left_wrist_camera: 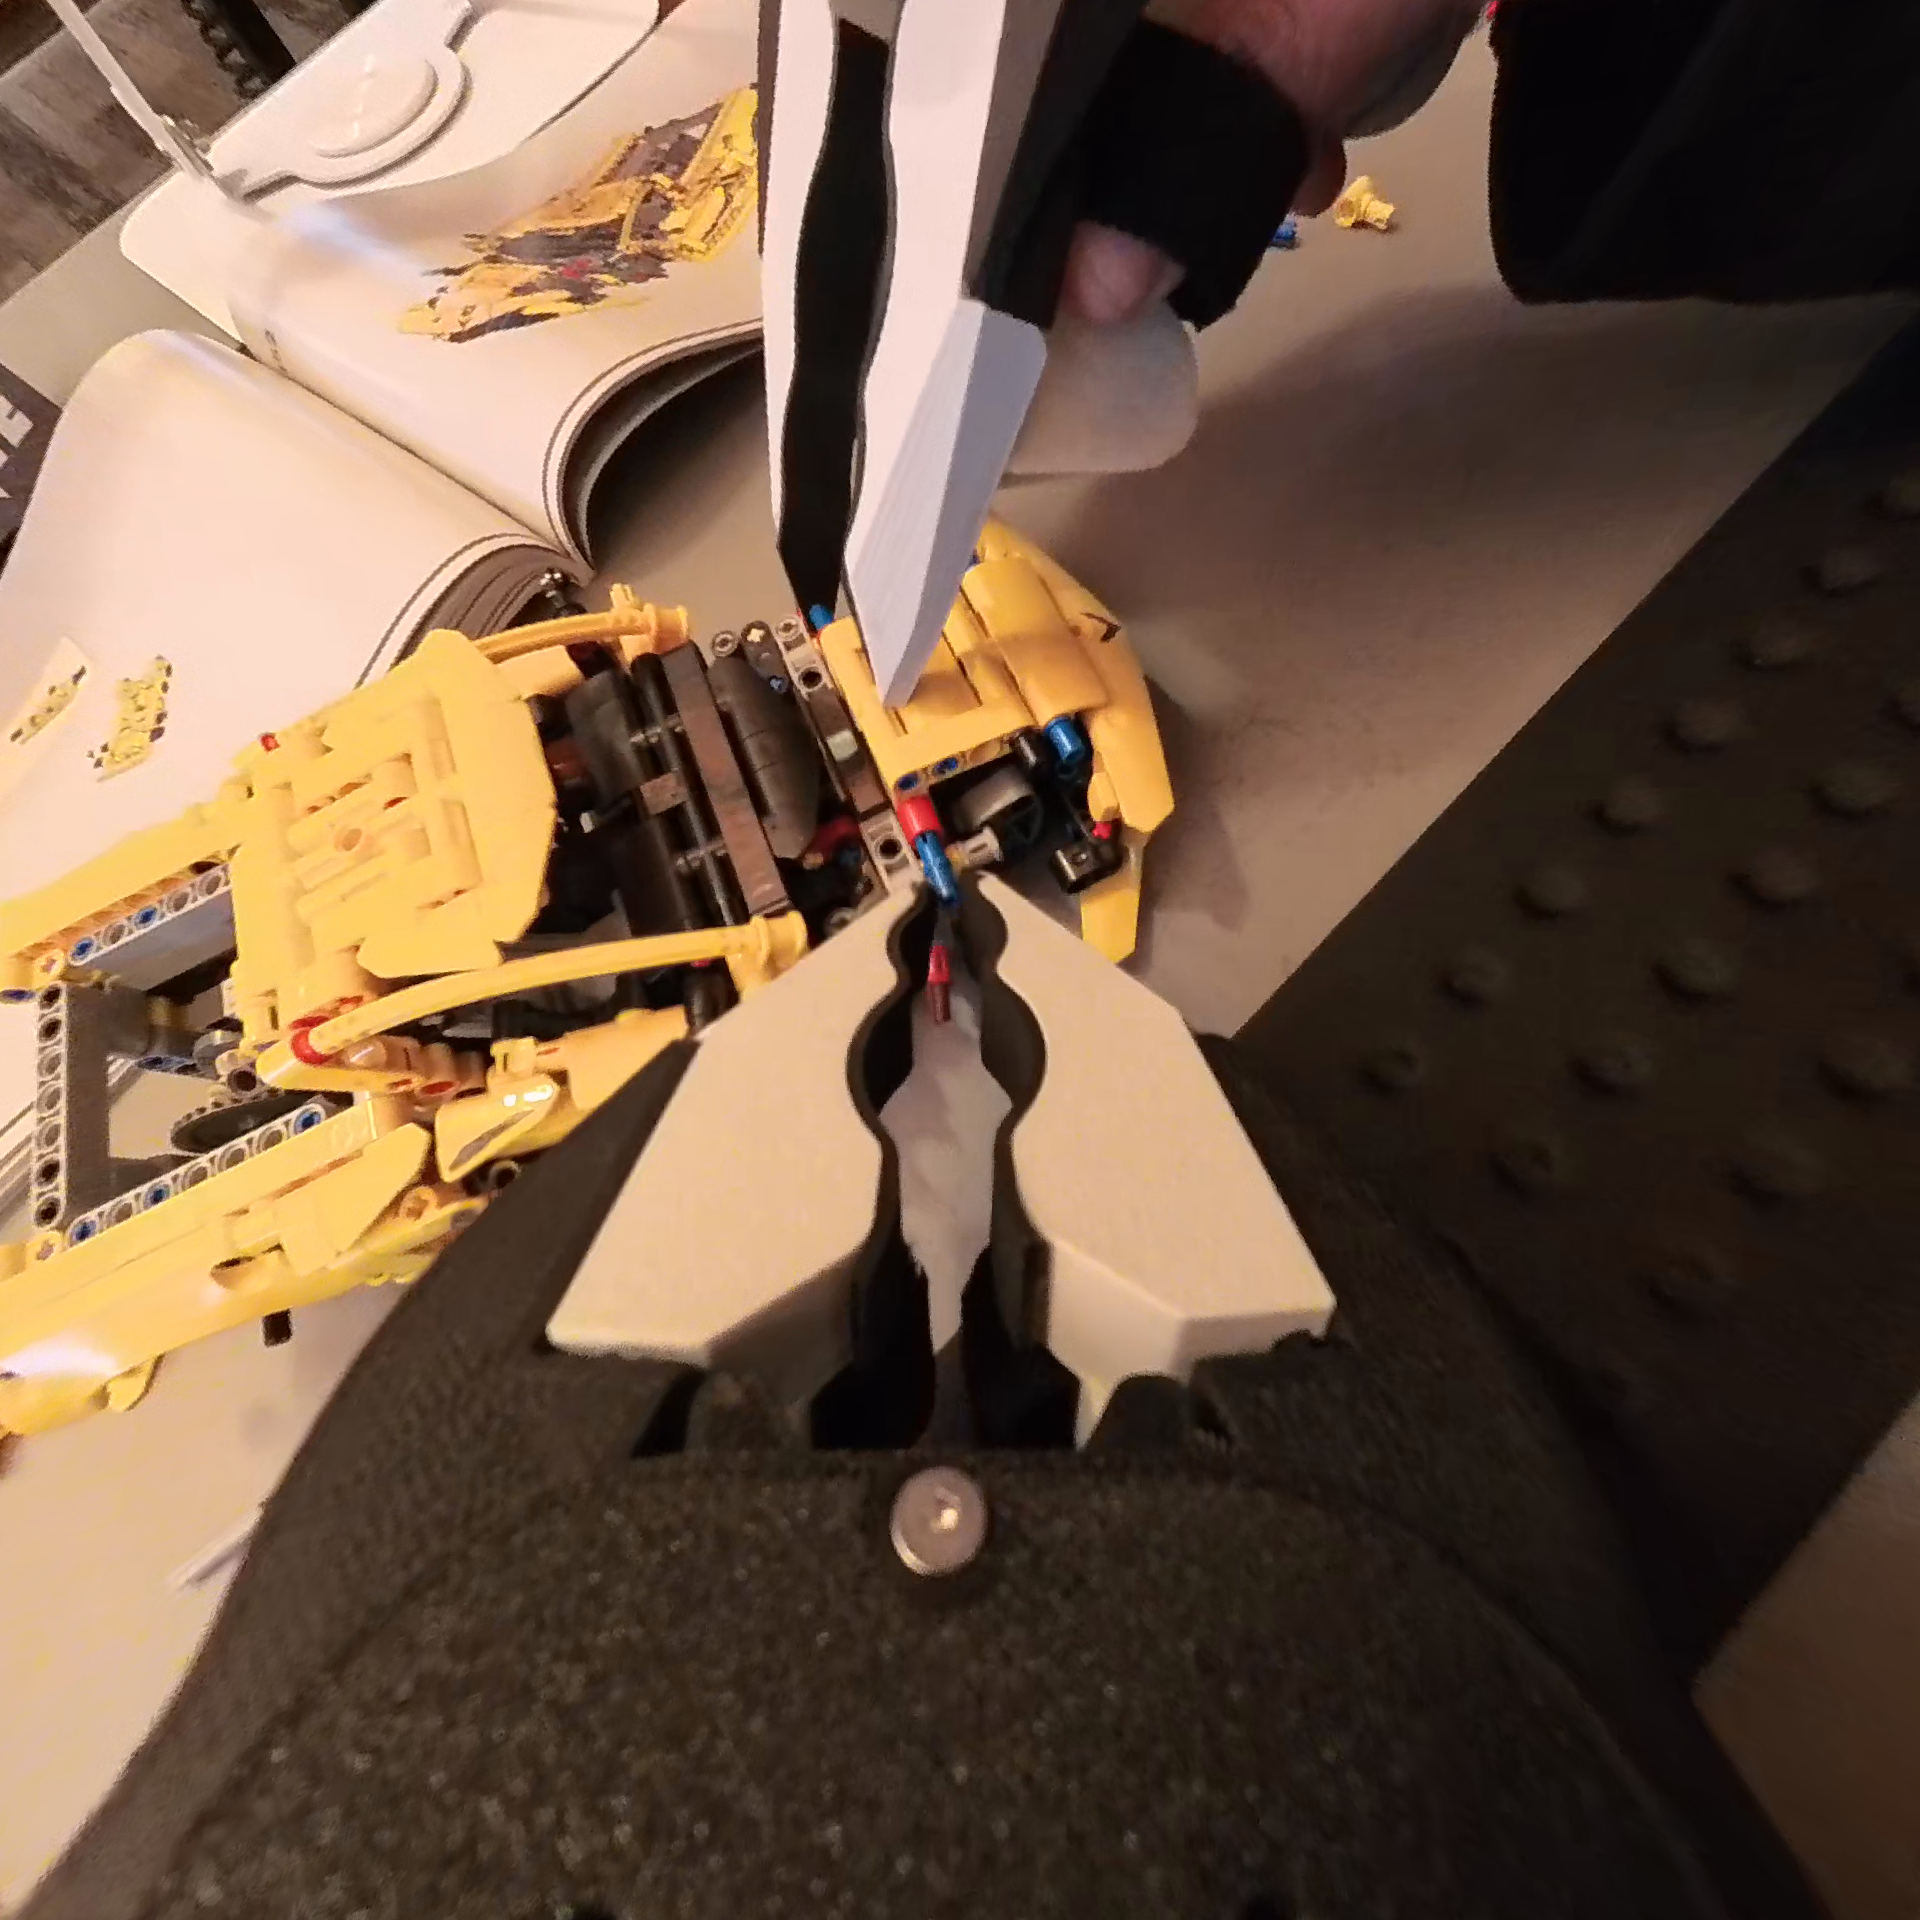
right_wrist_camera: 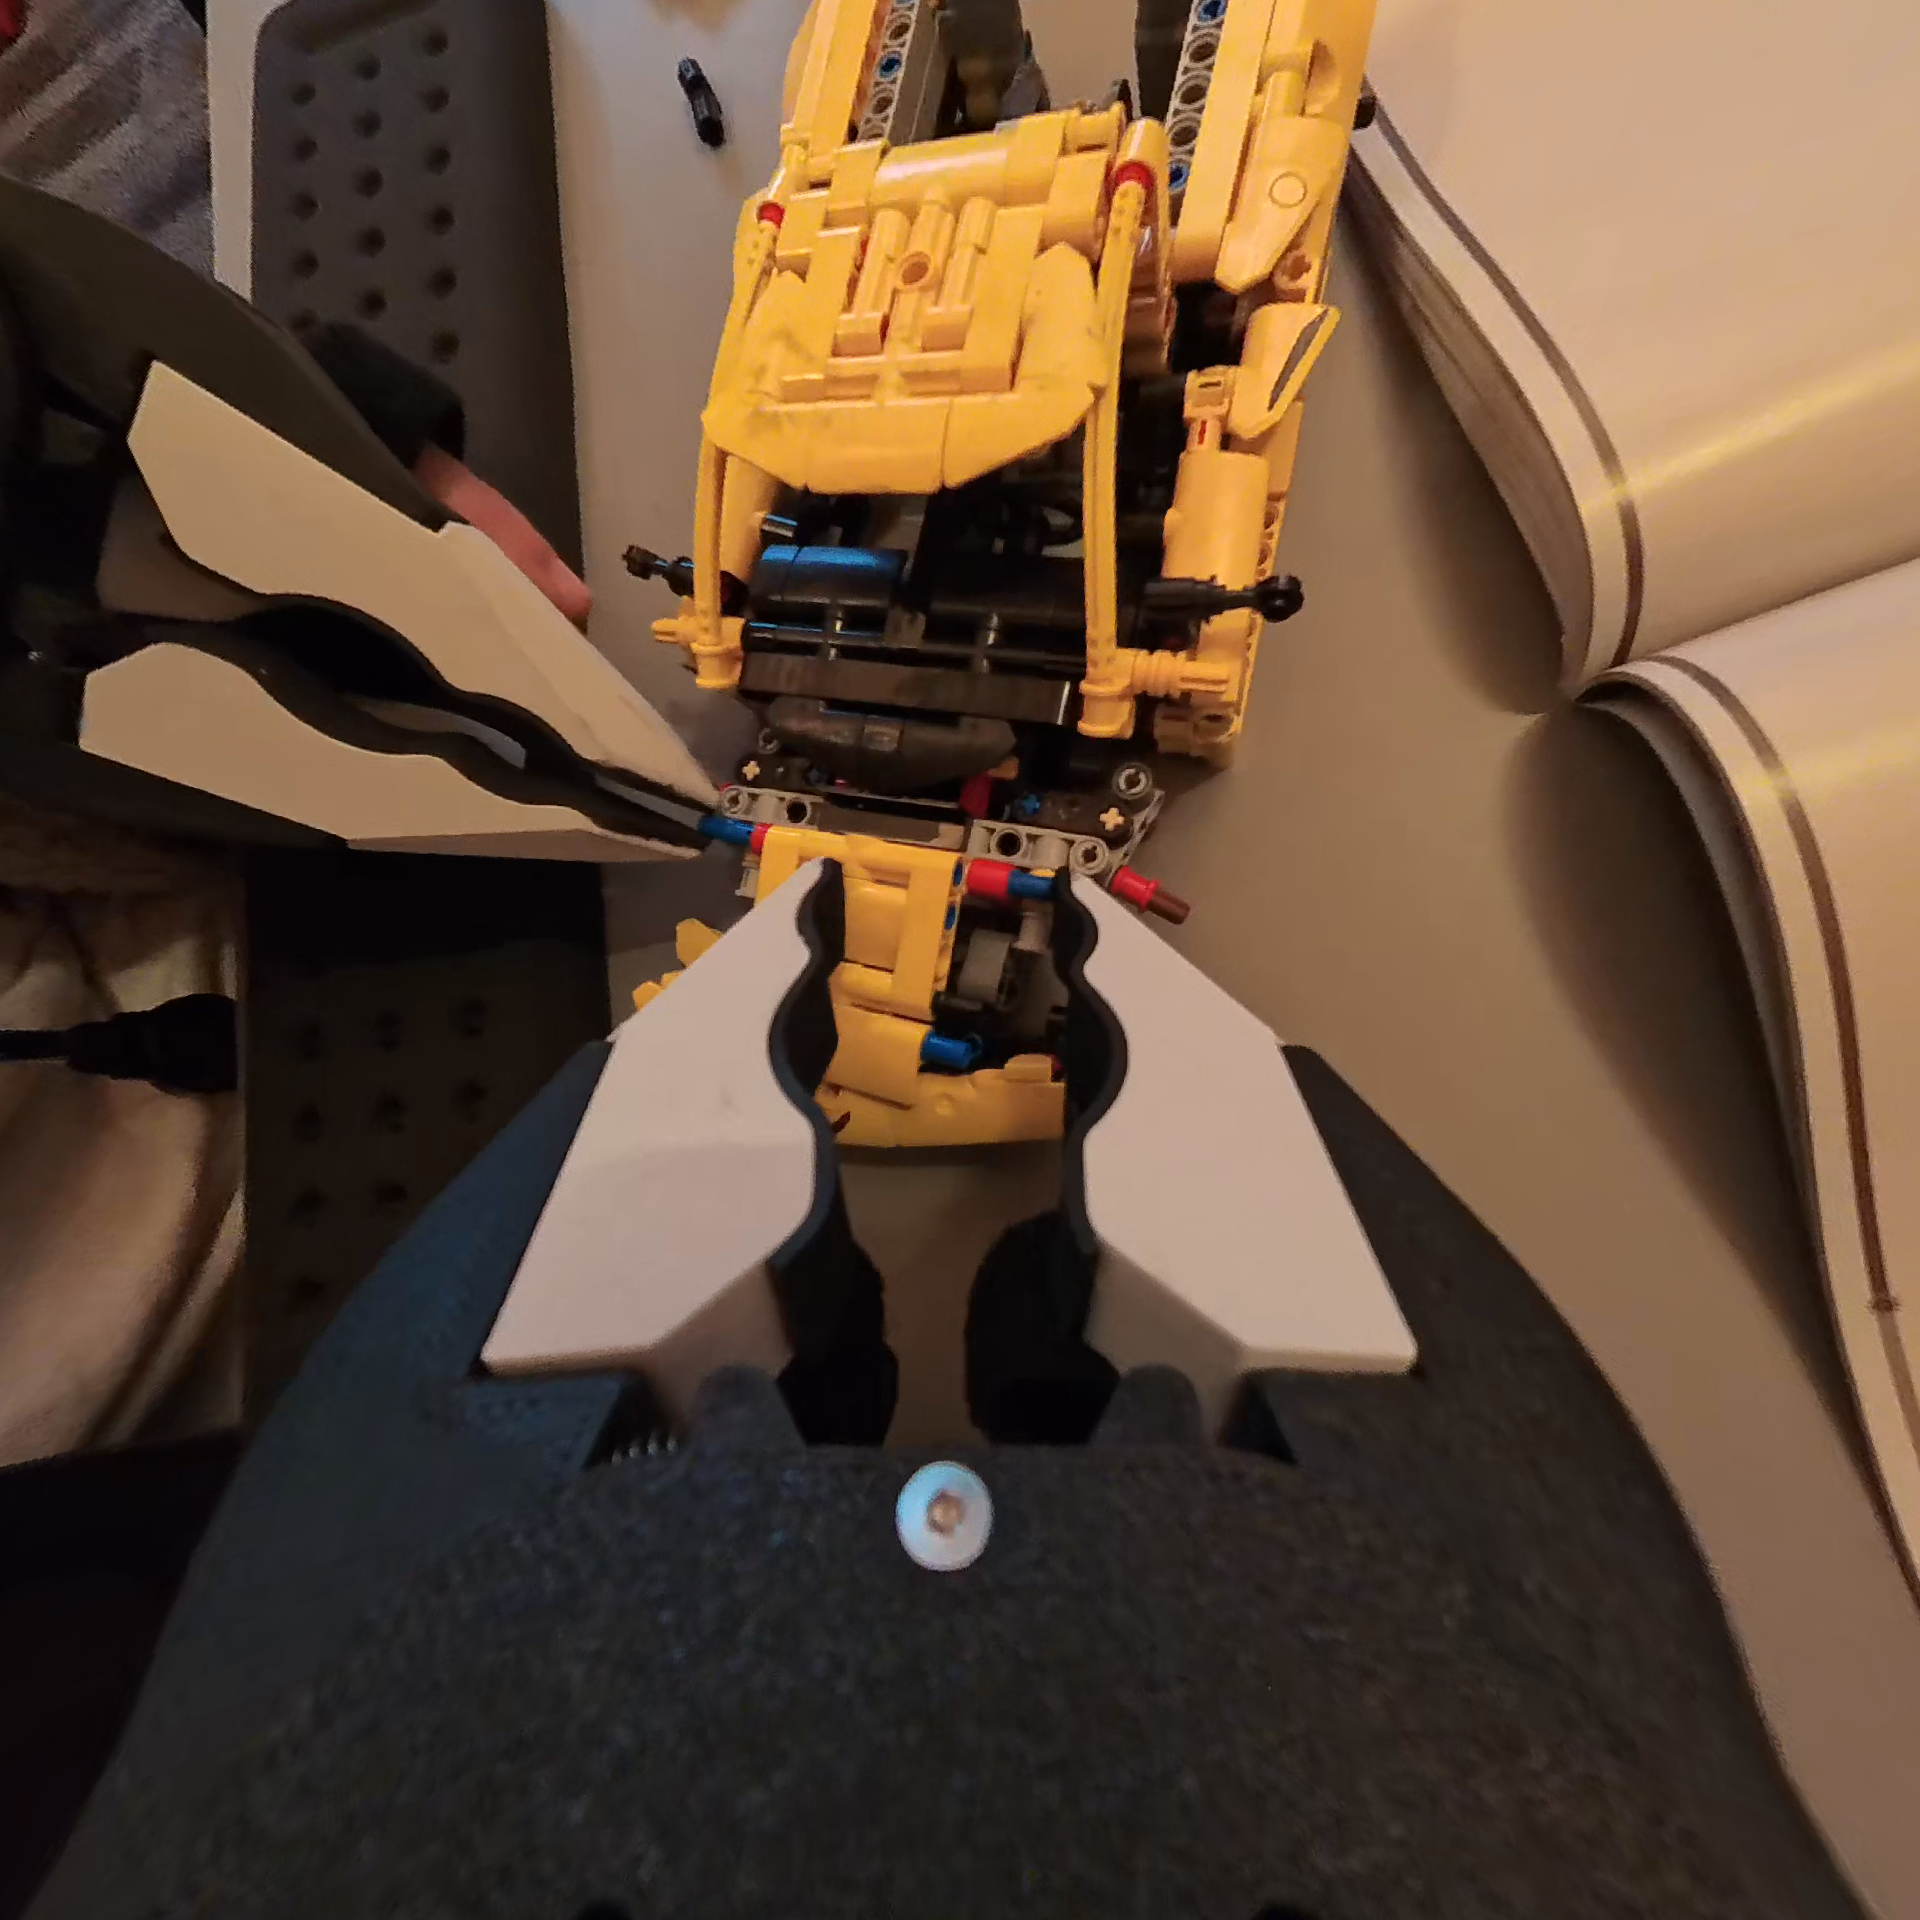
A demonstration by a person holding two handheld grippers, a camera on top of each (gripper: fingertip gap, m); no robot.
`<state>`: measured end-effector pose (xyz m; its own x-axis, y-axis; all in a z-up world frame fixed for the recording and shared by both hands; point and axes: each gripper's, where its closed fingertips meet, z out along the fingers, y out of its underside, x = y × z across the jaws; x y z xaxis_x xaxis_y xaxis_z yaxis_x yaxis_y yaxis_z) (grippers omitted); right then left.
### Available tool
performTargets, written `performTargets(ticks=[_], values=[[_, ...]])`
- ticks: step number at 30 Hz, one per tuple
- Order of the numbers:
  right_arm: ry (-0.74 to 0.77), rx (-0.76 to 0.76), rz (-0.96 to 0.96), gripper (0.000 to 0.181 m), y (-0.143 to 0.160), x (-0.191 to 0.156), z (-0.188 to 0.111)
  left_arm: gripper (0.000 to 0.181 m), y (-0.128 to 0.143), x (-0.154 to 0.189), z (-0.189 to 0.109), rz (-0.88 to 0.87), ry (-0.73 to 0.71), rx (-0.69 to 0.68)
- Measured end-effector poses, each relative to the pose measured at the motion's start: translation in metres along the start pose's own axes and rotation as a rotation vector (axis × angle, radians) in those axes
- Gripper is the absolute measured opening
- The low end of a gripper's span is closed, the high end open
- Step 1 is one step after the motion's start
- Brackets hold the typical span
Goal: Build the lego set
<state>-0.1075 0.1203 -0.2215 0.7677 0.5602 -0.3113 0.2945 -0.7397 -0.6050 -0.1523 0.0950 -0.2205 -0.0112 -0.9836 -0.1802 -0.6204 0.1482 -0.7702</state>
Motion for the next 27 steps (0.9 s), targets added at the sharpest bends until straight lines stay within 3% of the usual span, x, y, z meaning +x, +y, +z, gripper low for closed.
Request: performTargets(ticks=[15,27], values=[[0.069,-0.039,0.025,0.039,0.0026,-0.0008,-0.0017,0.002,-0.0001,0.0061,0.0054,0.101,-0.032,-0.017],[0.018,-0.023,-0.022,0.038,0.0031,-0.001,-0.0018,0.002,0.0012,0.0024,0.0023,-0.011,0.037,0.0]])
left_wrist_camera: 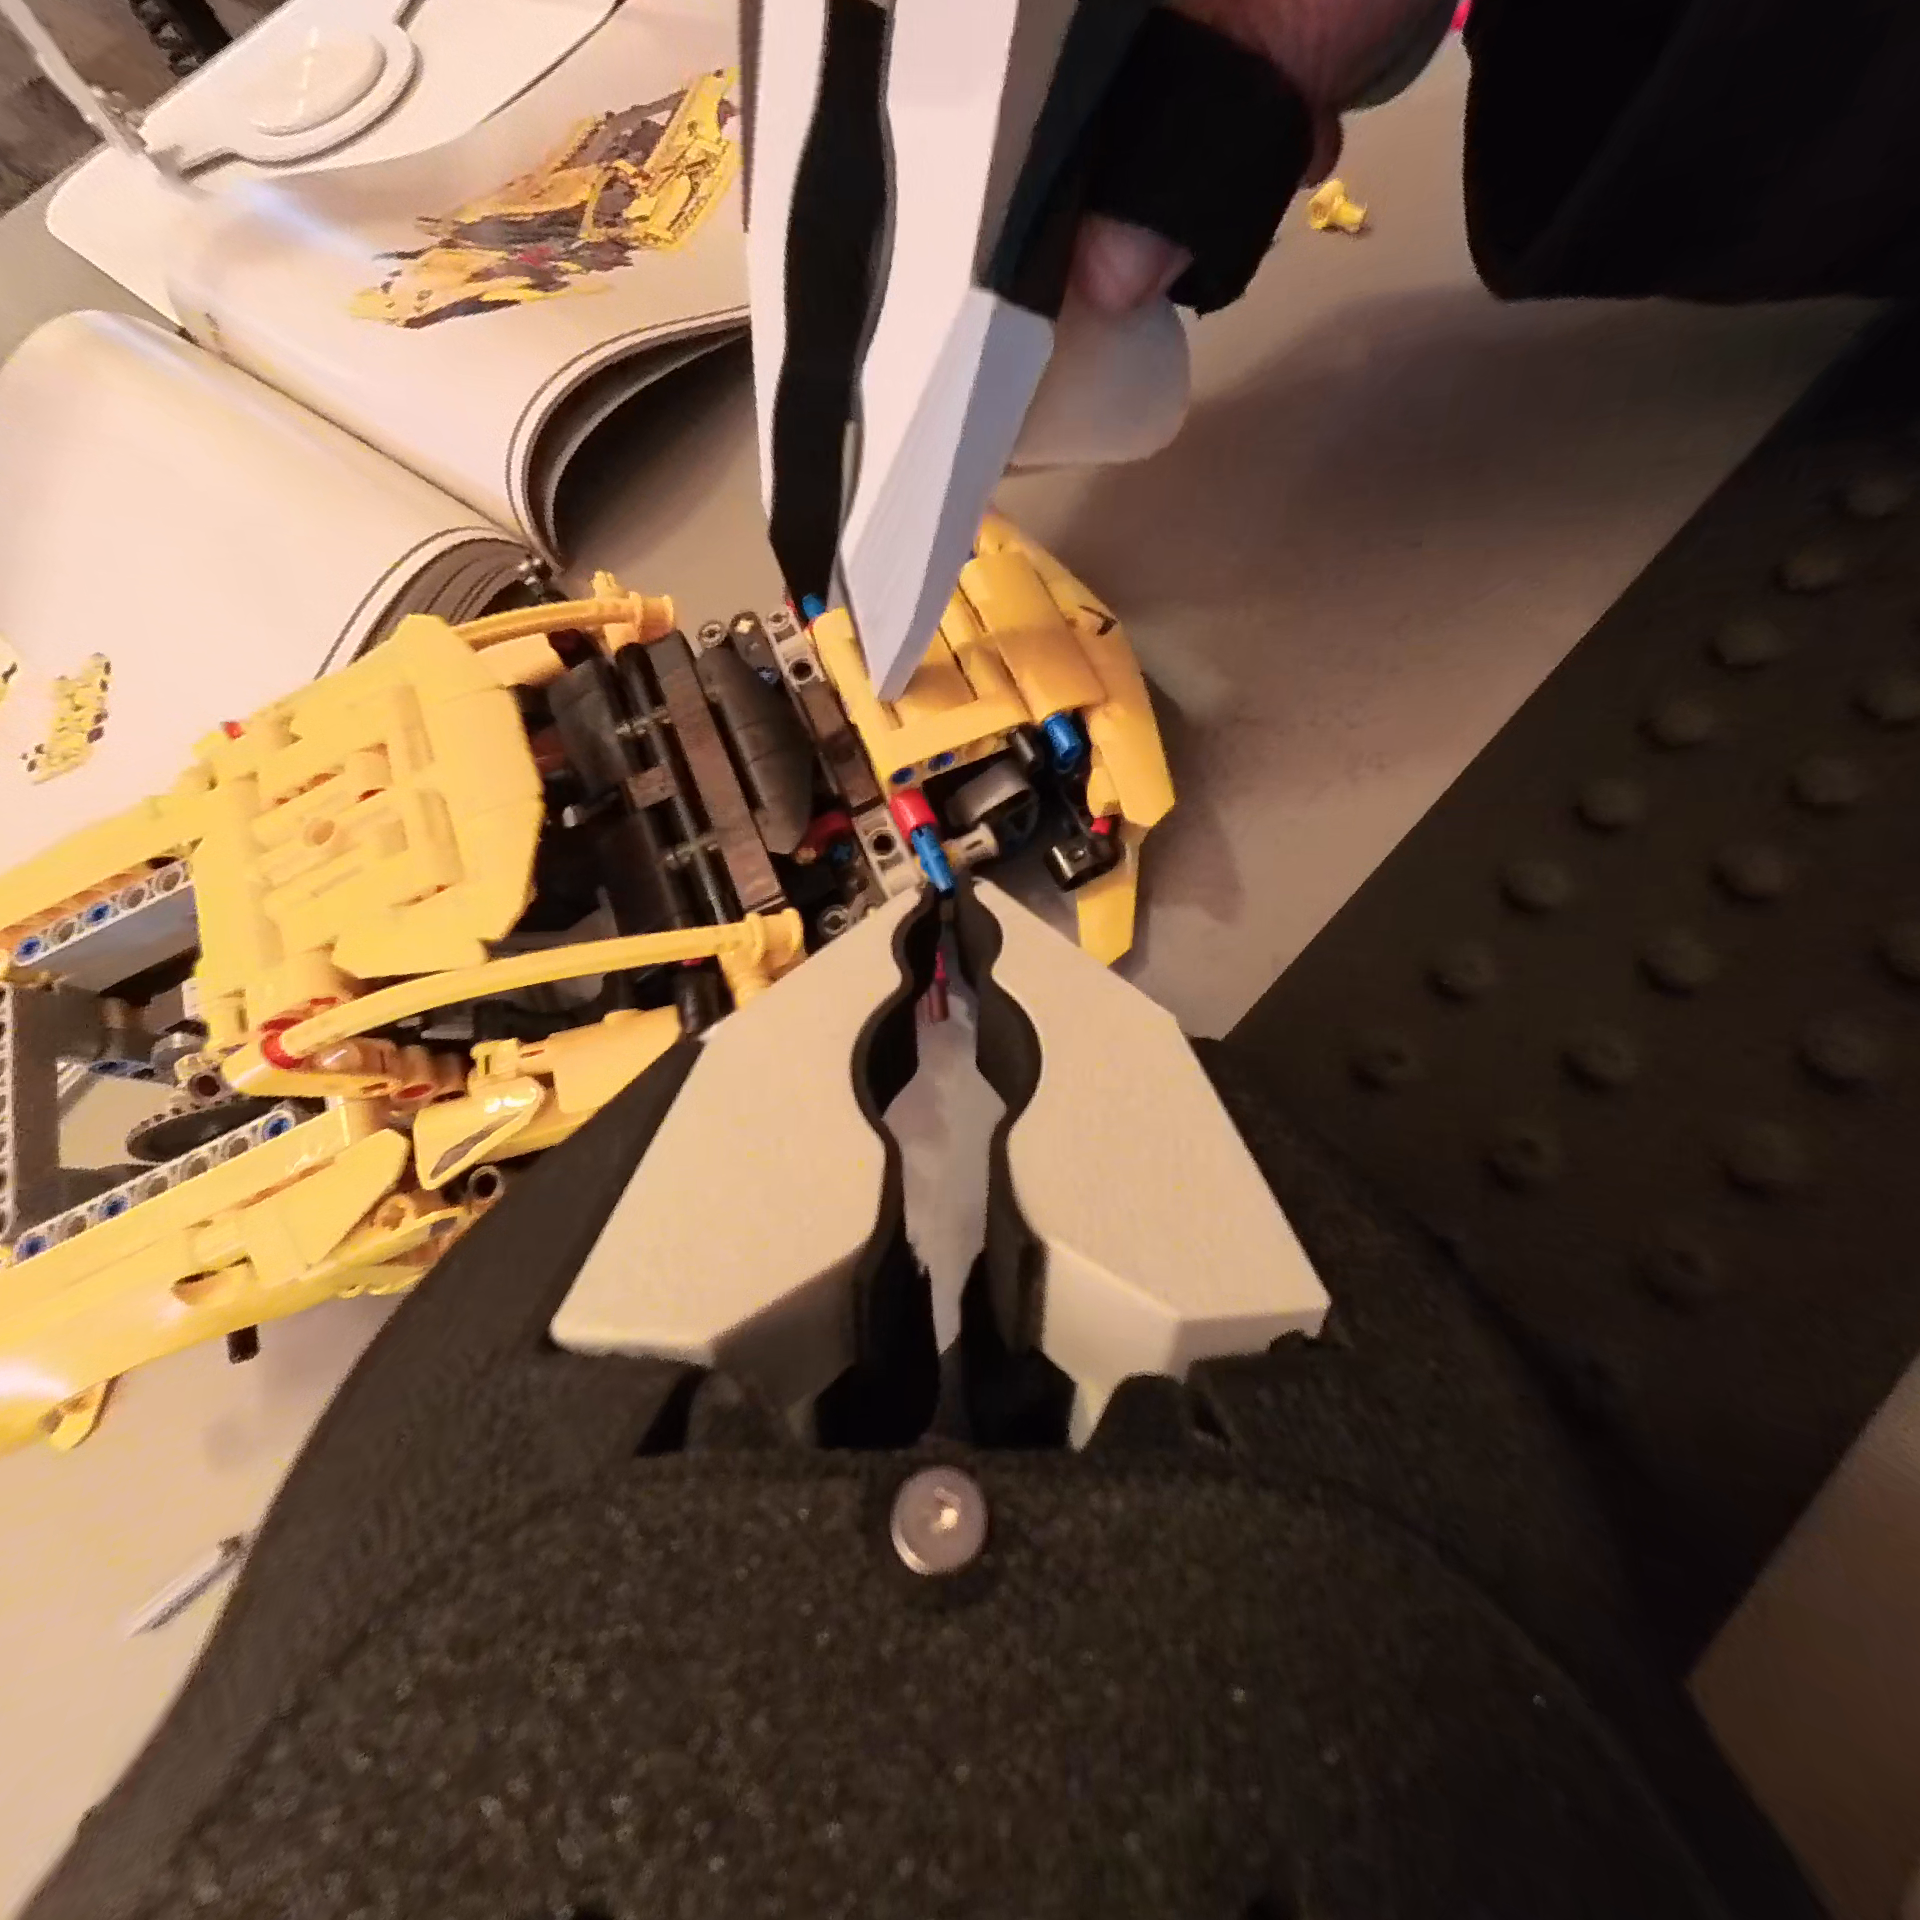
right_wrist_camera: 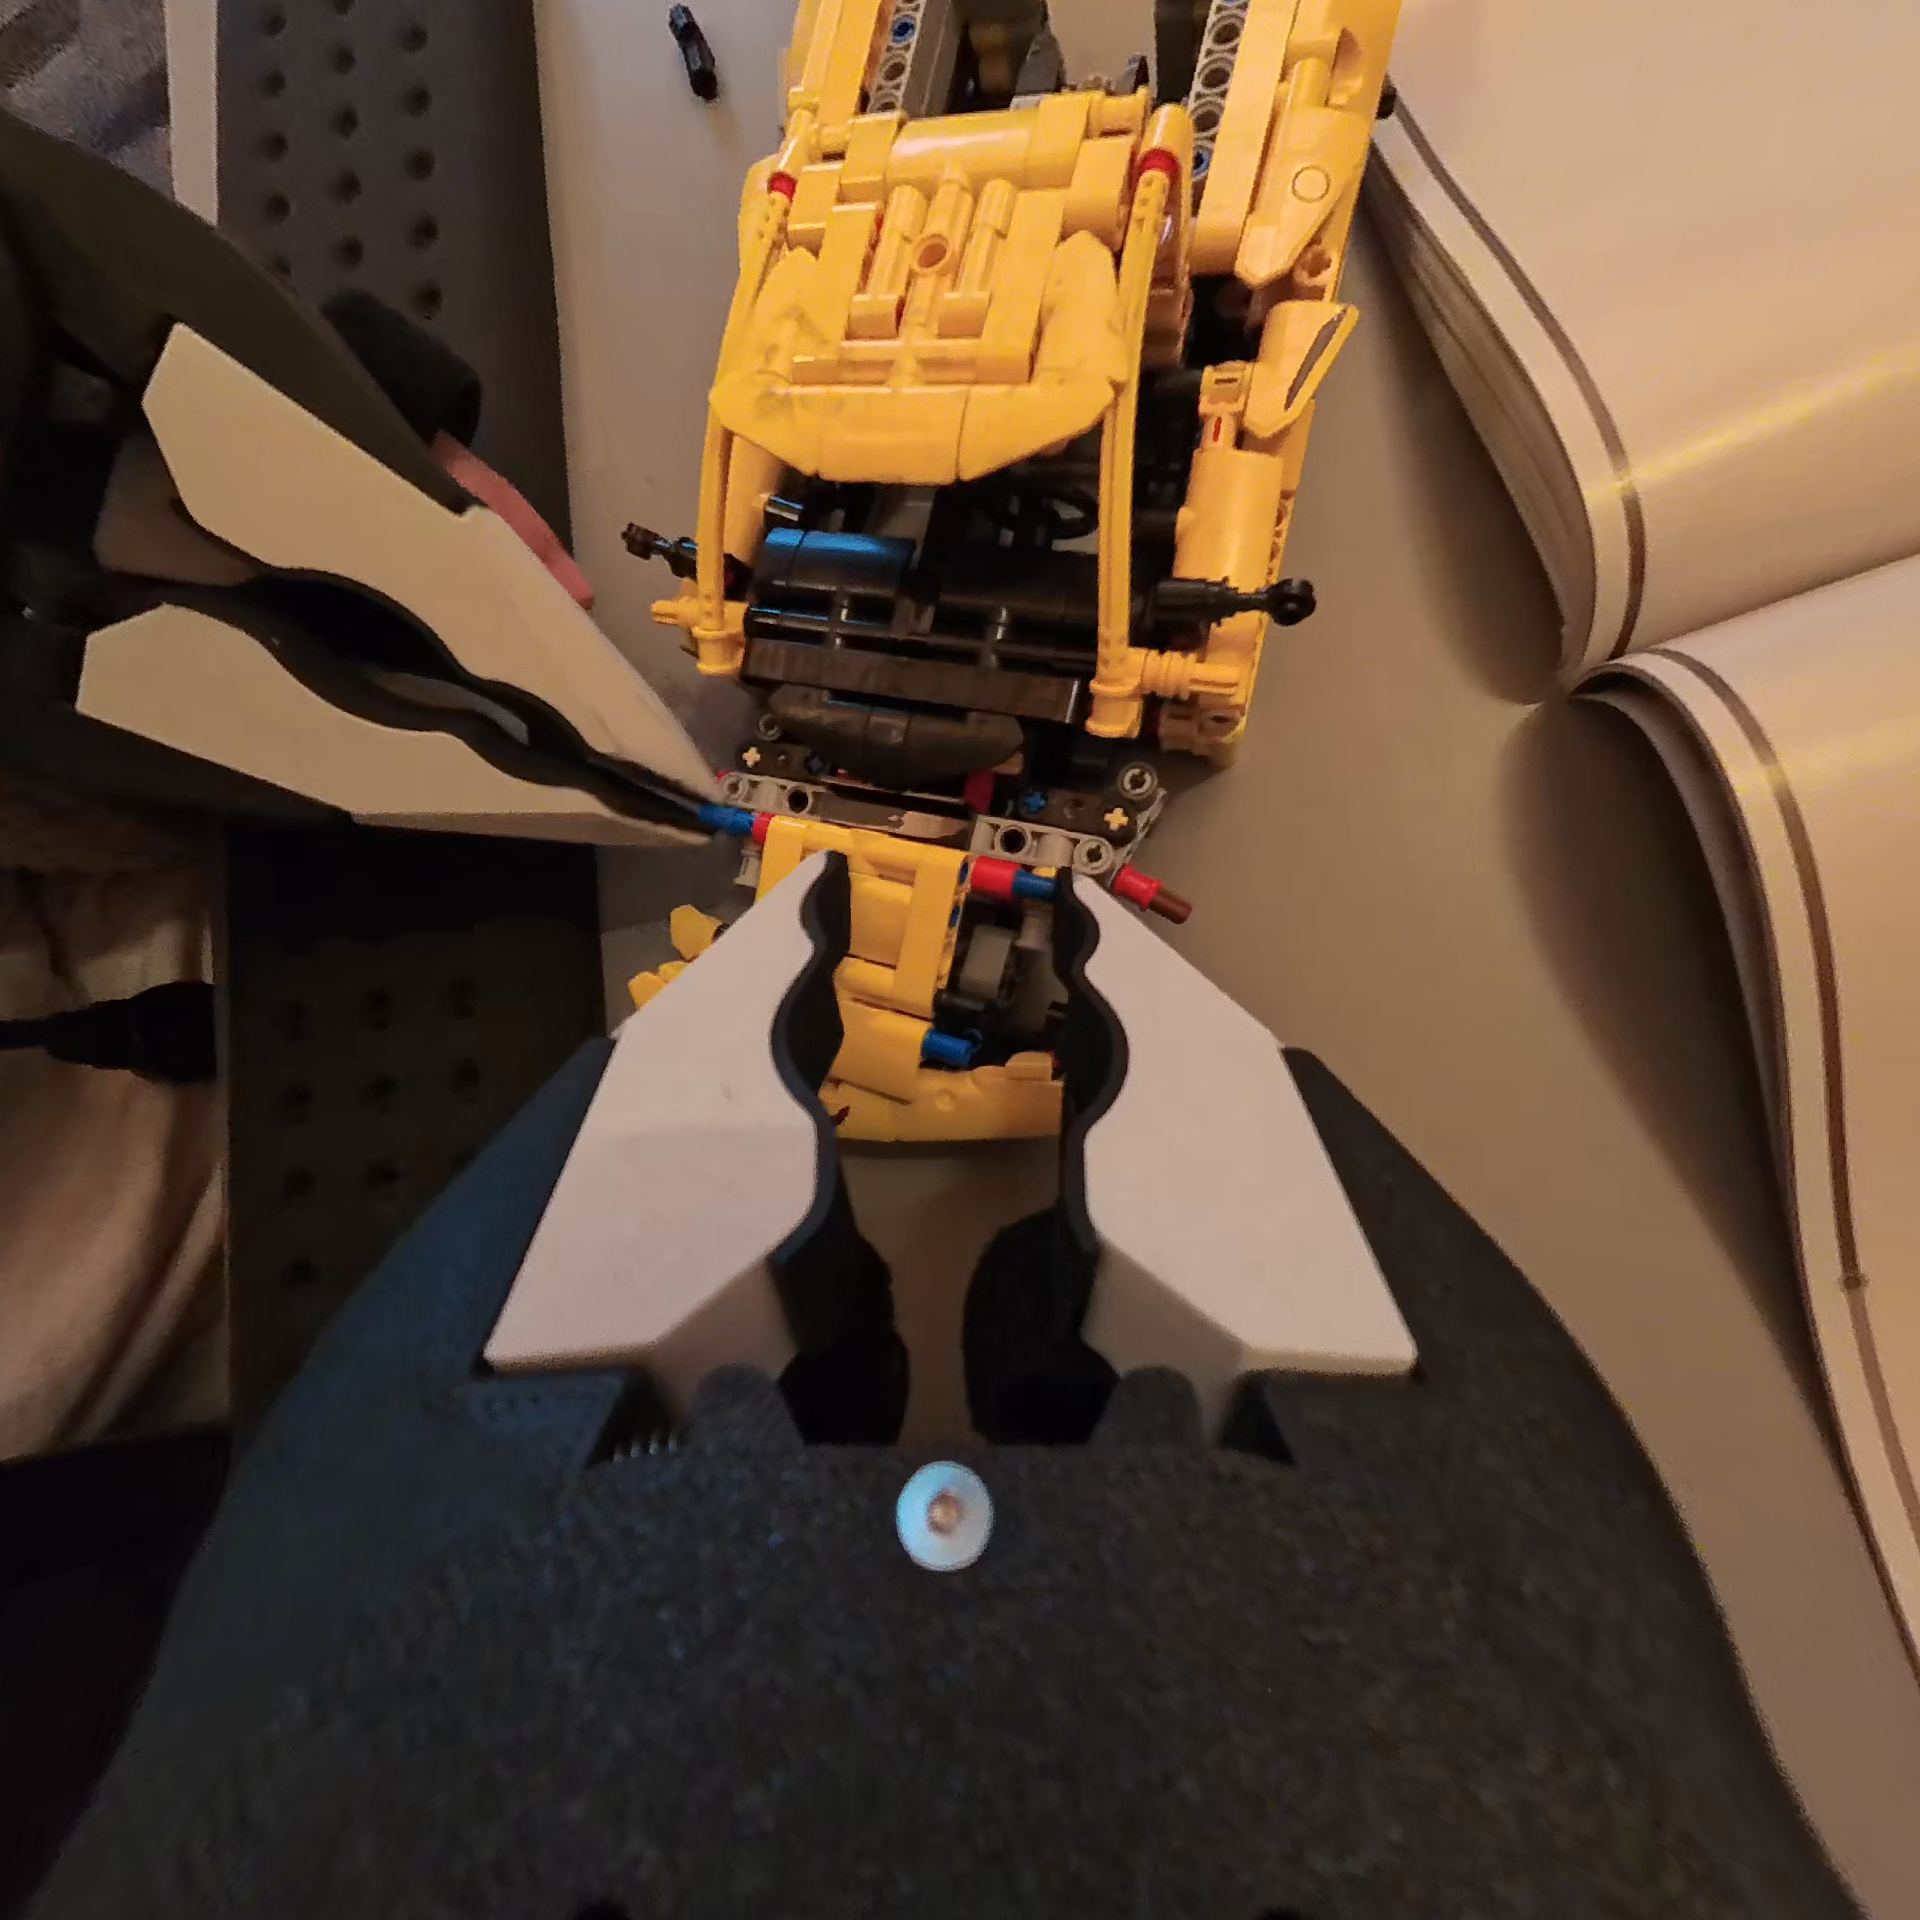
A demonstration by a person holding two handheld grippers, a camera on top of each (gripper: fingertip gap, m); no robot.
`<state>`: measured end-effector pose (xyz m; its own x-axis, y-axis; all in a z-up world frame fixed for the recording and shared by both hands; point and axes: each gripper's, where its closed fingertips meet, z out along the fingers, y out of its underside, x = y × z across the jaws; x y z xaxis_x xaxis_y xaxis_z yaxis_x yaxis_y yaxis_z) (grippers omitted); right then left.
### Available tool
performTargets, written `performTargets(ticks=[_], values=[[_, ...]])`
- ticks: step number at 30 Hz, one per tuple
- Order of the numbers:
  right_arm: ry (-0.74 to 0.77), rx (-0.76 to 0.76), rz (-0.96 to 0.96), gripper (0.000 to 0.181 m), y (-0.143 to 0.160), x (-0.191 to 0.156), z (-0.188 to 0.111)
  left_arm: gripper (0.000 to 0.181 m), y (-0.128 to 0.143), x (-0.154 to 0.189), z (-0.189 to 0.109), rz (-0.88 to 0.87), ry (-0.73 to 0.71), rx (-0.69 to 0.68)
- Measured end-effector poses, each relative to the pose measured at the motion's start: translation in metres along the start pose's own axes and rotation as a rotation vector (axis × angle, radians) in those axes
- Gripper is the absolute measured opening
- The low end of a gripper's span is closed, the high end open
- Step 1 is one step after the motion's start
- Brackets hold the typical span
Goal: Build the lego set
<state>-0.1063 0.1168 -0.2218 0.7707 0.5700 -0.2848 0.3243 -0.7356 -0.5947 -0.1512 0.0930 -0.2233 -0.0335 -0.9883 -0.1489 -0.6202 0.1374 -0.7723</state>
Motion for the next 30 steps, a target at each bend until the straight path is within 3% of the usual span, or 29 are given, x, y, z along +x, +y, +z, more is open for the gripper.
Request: performTargets(ticks=[30], values=[[0.045,-0.086,0.008,0.038,0.0005,0.0012,-0.001,0.001,-0.0044,-0.0021,0.0053,0.019,-0.025,0.003]])
